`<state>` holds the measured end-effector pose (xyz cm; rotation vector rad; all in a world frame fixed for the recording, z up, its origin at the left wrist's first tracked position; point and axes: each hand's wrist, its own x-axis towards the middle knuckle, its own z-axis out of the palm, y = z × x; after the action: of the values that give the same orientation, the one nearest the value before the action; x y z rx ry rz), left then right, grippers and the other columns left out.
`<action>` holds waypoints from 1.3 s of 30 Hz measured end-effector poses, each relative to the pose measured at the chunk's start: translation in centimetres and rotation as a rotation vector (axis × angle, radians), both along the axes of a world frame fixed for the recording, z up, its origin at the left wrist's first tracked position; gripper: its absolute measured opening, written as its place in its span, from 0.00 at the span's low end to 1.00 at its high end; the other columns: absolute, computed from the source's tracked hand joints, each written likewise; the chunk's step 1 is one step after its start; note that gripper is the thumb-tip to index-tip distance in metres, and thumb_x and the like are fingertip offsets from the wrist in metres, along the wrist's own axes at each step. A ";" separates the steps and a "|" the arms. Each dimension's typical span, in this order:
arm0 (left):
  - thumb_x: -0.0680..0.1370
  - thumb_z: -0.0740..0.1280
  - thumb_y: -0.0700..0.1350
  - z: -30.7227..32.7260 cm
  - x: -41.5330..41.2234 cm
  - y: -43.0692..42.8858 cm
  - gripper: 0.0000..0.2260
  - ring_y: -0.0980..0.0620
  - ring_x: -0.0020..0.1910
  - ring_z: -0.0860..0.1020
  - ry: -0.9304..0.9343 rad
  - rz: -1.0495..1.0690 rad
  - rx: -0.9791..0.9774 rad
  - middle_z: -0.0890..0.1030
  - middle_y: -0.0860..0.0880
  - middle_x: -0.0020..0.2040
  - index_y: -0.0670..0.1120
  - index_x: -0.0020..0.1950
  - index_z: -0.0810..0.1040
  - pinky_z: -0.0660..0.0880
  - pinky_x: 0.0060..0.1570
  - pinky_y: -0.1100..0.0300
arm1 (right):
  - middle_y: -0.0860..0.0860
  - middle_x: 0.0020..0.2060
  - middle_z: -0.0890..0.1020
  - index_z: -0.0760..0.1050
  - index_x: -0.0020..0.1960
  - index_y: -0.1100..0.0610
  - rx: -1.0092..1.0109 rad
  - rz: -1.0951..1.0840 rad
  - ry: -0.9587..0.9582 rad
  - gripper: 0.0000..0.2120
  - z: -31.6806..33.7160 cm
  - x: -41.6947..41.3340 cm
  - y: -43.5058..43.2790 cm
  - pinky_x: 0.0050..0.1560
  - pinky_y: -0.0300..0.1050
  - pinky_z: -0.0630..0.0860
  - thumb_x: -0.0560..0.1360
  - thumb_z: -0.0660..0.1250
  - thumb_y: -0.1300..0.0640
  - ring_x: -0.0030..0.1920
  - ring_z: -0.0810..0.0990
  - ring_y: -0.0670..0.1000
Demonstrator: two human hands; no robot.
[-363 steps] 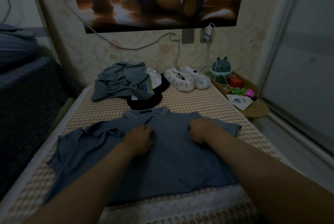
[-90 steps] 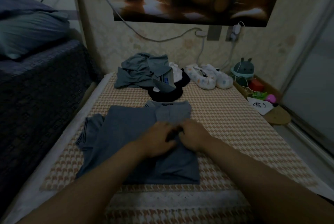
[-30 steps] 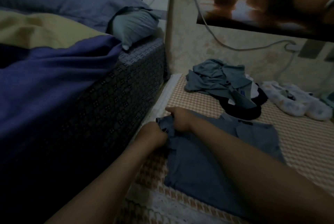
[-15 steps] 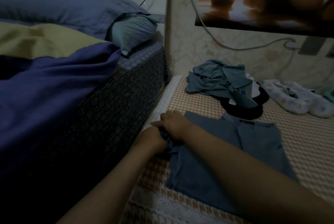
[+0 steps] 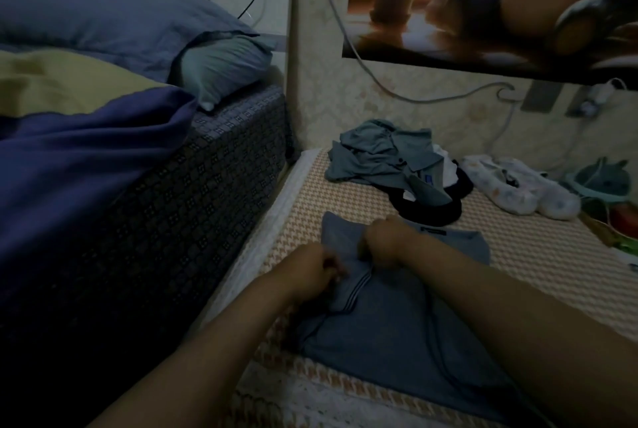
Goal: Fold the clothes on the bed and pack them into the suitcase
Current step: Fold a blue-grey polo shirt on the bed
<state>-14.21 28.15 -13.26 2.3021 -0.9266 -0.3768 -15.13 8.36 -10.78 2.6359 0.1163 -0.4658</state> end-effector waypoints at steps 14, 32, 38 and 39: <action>0.79 0.62 0.43 -1.6 0.4 0.7 0.12 0.49 0.39 0.76 -0.190 0.100 0.192 0.73 0.48 0.35 0.42 0.35 0.71 0.72 0.40 0.58 | 0.58 0.62 0.76 0.75 0.64 0.54 0.316 0.420 -0.338 0.23 -4.3 4.7 3.1 0.49 0.50 0.73 0.70 0.73 0.64 0.54 0.77 0.60; 0.70 0.71 0.54 4.5 -2.9 -7.1 0.14 0.51 0.43 0.80 0.060 -0.002 0.265 0.82 0.47 0.46 0.45 0.47 0.81 0.79 0.43 0.55 | 0.56 0.47 0.82 0.79 0.51 0.60 0.575 -0.059 -0.495 0.07 0.5 -4.8 -8.2 0.47 0.47 0.73 0.74 0.65 0.63 0.48 0.80 0.57; 0.69 0.73 0.61 6.0 -7.7 -14.8 0.21 0.49 0.38 0.76 0.096 -0.186 0.221 0.79 0.42 0.41 0.43 0.44 0.78 0.73 0.34 0.57 | 0.57 0.52 0.82 0.80 0.55 0.60 0.664 -0.135 -0.687 0.11 1.1 -9.8 -14.4 0.53 0.51 0.74 0.75 0.64 0.65 0.49 0.79 0.55; 0.69 0.73 0.62 5.9 -8.7 -15.8 0.22 0.49 0.36 0.76 0.119 -0.238 0.263 0.77 0.43 0.38 0.43 0.41 0.75 0.71 0.32 0.58 | 0.56 0.54 0.81 0.79 0.57 0.58 0.621 -0.209 -0.634 0.12 0.6 -10.4 -15.5 0.55 0.52 0.74 0.76 0.63 0.63 0.52 0.79 0.56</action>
<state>-22.86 12.30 -7.37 2.3749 -1.1511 -0.7698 -25.53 -7.13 -10.18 3.2738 -0.2603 0.4341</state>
